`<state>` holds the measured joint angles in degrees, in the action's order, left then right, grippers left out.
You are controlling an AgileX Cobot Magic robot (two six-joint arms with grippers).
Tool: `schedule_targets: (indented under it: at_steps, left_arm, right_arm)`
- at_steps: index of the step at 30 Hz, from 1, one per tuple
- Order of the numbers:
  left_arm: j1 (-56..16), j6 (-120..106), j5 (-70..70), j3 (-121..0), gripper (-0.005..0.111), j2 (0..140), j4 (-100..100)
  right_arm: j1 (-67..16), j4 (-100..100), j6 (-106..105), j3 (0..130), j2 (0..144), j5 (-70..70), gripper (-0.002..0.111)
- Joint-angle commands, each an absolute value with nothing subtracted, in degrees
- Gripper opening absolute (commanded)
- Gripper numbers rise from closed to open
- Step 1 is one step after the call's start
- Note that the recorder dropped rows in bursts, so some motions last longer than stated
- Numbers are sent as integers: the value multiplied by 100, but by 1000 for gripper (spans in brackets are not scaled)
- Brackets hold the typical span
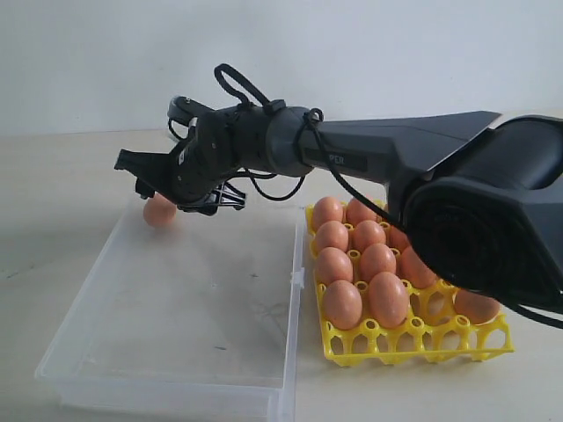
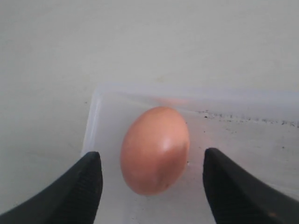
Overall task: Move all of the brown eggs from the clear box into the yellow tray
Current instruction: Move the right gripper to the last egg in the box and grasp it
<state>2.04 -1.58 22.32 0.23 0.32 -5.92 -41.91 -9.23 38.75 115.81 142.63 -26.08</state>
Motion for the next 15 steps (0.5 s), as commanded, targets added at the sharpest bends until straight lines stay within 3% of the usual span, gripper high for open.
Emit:
schedule_targets:
  at_steps: [1,15]
  left_arm:
    - [172,-130,2179,0,0,0,-578]
    - [172,-129,2179,0,0,0,-578]
  right_arm:
    - [-4201,-904,3905,11635,14373,-2609,61]
    - [-4201,-881,3861,11635,14489,-2243,61]
